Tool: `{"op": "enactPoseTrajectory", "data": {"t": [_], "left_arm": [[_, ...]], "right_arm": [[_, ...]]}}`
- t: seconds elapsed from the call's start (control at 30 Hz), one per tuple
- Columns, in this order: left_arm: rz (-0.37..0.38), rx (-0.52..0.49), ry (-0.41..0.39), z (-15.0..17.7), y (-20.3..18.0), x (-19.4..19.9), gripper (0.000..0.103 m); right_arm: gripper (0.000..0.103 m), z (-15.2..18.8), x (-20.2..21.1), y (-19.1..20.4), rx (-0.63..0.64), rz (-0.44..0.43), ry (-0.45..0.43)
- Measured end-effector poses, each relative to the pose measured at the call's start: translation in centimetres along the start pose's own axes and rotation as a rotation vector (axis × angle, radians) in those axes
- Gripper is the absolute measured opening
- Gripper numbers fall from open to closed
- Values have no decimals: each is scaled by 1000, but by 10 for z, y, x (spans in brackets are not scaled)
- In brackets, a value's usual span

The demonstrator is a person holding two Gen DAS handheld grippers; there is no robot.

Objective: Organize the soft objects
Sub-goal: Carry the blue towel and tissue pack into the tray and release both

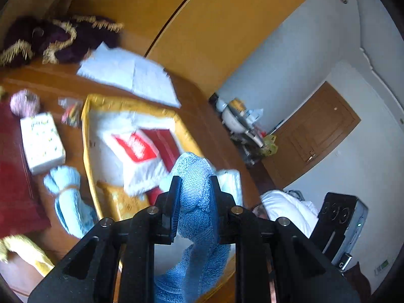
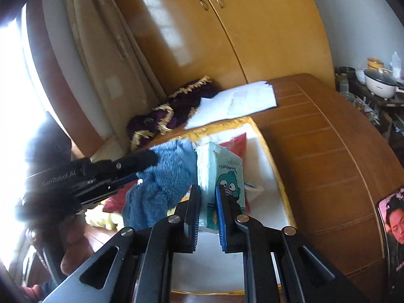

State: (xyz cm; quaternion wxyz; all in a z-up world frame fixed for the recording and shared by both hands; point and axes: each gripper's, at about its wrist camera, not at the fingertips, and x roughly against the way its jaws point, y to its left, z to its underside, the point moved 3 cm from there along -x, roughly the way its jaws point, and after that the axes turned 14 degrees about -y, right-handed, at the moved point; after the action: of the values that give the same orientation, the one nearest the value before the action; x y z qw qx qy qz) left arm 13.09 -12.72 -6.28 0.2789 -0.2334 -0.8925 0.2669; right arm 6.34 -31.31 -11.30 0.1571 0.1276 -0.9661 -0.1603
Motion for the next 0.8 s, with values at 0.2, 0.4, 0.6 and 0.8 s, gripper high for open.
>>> {"op": "enactPoseTrajectory", "data": {"t": [0.2, 0.4, 0.6, 0.8], "left_arm": [[-66, -2, 32, 16, 14, -14, 19], [-173, -88, 9, 12, 17, -24, 20], [-213, -140, 39, 4, 20, -41, 20], [-213, -181, 73, 5, 12, -54, 19]], "right_arm": [[13, 17, -18, -10, 41, 98, 21], [14, 33, -34, -17, -24, 90, 87], [14, 41, -28, -20, -67, 185, 102], [14, 46, -17, -28, -84, 256, 87]]}}
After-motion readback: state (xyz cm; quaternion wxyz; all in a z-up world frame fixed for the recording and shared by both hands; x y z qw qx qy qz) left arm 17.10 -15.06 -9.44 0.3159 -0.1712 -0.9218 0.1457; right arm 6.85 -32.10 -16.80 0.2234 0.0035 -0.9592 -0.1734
